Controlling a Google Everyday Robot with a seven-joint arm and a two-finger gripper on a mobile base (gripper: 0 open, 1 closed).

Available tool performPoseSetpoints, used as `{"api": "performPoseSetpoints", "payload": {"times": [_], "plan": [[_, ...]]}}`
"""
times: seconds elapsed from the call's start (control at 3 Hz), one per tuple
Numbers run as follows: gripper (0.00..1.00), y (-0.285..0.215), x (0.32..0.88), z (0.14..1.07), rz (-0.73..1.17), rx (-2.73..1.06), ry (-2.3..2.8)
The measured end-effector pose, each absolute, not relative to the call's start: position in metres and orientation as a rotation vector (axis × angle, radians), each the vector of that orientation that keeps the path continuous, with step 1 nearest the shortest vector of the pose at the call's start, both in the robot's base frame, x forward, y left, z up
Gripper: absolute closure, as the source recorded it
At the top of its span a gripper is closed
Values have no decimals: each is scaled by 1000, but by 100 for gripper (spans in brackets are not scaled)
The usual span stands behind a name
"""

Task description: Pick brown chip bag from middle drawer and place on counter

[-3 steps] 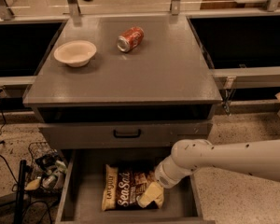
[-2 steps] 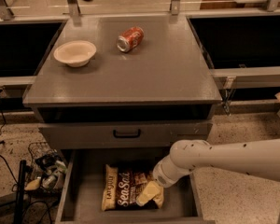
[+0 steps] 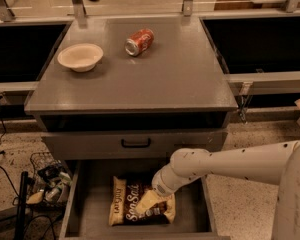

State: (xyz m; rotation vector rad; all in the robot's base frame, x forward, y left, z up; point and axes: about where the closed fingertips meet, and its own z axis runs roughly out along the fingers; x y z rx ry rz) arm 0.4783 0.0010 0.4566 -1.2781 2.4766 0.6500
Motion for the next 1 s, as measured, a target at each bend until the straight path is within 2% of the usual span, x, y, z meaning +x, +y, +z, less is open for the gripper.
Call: {"api": "performPoseSetpoints", "payload": {"times": [1.0], "plan": [[0,26,462,403,665,-1392,2484]]}}
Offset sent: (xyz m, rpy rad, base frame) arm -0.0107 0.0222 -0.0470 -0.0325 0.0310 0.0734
